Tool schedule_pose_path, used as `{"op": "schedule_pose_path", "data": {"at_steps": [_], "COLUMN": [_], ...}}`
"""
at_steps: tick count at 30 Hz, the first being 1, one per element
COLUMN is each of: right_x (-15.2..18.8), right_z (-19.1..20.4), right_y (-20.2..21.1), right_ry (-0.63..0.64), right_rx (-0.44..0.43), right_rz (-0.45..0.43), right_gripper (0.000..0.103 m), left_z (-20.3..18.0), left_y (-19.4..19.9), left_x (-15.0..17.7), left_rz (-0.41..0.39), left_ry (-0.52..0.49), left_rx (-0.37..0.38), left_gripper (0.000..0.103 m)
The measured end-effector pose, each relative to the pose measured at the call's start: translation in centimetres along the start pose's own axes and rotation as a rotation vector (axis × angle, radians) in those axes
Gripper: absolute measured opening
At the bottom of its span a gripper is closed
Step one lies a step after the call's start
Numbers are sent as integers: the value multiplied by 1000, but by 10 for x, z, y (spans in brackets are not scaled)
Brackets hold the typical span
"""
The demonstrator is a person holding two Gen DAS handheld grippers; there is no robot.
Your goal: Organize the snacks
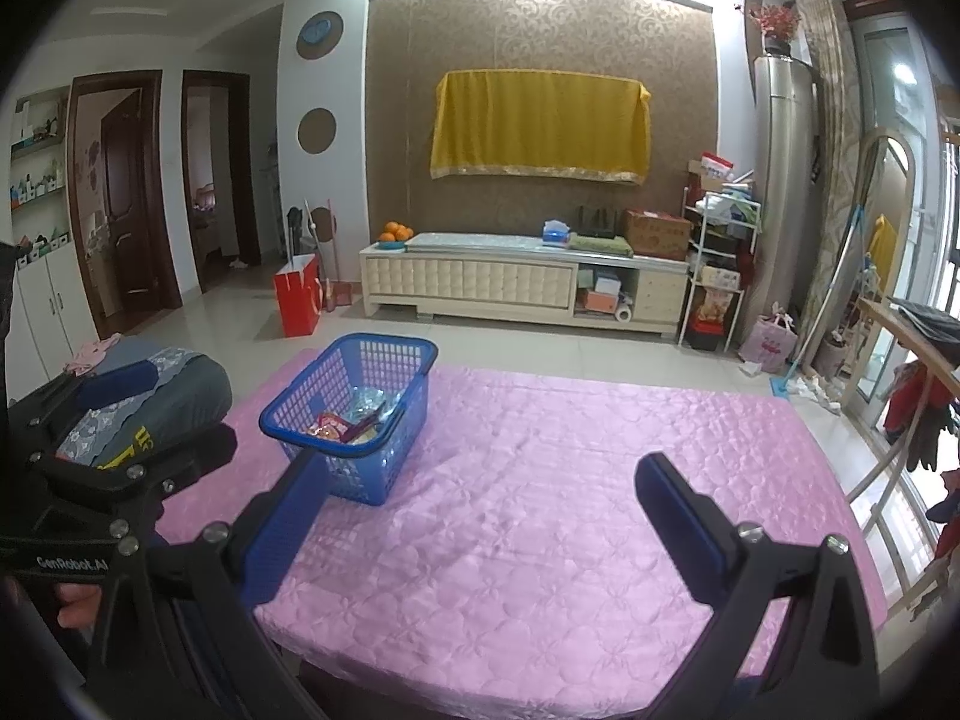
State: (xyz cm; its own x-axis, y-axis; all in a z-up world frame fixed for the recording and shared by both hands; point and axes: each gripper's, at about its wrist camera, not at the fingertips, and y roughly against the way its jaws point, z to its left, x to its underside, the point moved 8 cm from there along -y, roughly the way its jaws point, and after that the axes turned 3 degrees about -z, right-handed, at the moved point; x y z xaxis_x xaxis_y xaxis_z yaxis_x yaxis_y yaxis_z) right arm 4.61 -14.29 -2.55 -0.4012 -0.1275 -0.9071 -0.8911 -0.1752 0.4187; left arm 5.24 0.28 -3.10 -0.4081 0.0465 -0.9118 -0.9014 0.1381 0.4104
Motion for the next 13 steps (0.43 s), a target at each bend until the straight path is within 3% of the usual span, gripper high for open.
{"op": "schedule_pose_path", "data": {"at_steps": [13], "right_x": [1], "right_z": [0], "right_y": [-1], "right_ry": [15], "right_rx": [11], "right_rz": [9], "right_gripper": [103], "left_z": [-2], "left_y": [-1], "left_x": [5], "left_rz": [13], "left_ry": [4], "left_rx": [-1], "left_gripper": [103]}}
